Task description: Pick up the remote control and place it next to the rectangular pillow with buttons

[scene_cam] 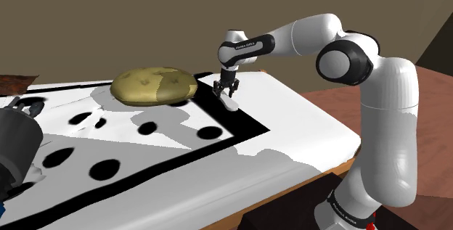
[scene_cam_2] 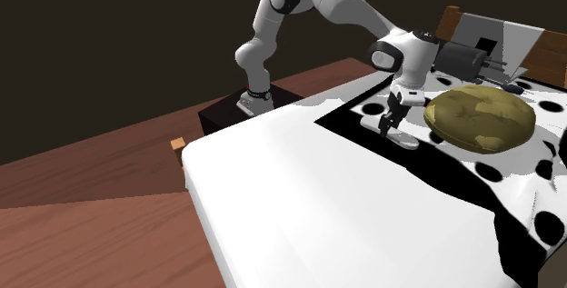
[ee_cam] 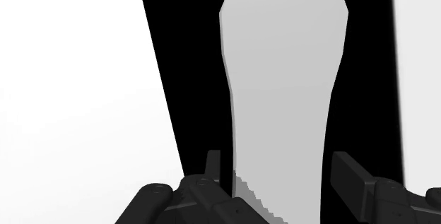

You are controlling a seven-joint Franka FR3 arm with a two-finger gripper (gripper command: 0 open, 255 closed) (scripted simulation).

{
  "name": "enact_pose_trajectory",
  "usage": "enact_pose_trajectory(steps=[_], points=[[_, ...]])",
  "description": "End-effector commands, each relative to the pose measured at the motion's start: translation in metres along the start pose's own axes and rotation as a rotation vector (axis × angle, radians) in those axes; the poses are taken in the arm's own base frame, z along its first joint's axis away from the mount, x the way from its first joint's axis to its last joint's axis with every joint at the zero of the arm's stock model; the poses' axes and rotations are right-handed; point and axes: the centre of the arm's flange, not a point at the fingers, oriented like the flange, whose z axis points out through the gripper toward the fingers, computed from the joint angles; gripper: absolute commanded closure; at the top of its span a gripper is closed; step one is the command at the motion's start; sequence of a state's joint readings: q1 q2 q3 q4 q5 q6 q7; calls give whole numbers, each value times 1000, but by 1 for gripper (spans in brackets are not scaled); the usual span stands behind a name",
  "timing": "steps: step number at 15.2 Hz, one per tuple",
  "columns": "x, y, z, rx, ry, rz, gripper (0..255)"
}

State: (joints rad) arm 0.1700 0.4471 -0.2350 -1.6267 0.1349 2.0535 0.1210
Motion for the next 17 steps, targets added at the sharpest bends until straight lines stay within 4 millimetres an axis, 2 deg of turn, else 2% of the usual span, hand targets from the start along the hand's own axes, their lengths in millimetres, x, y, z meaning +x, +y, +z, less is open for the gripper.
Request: enact_pose_trajectory(steps=[1,3,11,12,17], points=[[0,1,11,0,1,0,255],[0,1,21,0,1,0,255],[0,1,21,0,1,0,255],[0,1,21,0,1,0,0],[0,1,21,0,1,0,0]])
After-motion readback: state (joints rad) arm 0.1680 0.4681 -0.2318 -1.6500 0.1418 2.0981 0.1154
